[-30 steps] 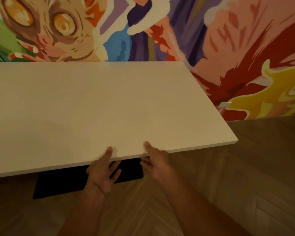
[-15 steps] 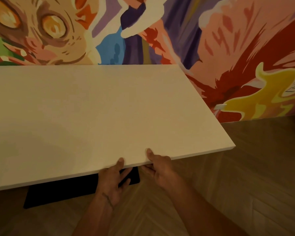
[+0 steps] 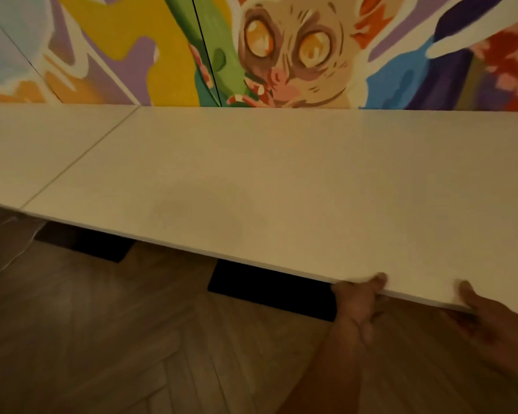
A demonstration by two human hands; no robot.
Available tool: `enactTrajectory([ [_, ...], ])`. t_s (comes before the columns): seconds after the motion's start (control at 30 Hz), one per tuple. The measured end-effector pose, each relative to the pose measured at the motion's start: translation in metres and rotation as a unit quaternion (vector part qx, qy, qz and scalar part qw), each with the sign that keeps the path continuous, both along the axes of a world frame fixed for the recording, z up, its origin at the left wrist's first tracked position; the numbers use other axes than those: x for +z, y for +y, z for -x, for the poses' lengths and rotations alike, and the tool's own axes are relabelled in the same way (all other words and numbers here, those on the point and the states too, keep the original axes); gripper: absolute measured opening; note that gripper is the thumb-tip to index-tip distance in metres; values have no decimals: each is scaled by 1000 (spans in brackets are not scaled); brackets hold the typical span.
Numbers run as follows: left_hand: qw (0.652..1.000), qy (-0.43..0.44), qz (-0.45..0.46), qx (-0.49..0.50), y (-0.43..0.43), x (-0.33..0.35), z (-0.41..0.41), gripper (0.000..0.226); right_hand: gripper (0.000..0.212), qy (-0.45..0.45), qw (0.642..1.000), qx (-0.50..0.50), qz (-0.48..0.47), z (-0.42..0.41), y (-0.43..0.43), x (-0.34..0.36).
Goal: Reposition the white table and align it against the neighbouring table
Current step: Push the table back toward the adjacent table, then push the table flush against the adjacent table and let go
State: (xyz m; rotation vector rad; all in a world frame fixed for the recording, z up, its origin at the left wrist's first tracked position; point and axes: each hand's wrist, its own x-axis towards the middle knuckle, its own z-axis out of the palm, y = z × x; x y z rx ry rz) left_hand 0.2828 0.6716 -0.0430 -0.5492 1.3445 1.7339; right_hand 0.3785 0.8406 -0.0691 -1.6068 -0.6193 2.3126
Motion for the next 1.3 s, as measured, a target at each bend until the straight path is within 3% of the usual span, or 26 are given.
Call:
enactTrajectory([
  [0.13, 999, 1, -26, -30, -21, -3, 9, 48, 20, -22, 997, 19, -77, 6, -25, 27],
  [0.57, 996, 26, -3, 87, -69, -14, 55, 45, 30, -5, 991, 119, -62, 54, -109, 31],
  [0.73, 995, 33, 27, 87, -93, -16, 79, 40, 40, -15, 989, 133, -62, 77, -129, 31],
  [0.83, 997, 25, 24, 65, -98, -20, 87, 30, 35, -36, 990, 117, -67, 86, -130, 26],
  [1.17, 996, 13, 65, 61, -95, -23, 92, 51, 28, -33, 995, 82, -45, 90, -125, 21],
  [1.3, 998, 22, 45, 44, -100, -11, 86, 46, 39, -32, 992, 100, -64, 86, -129, 26],
])
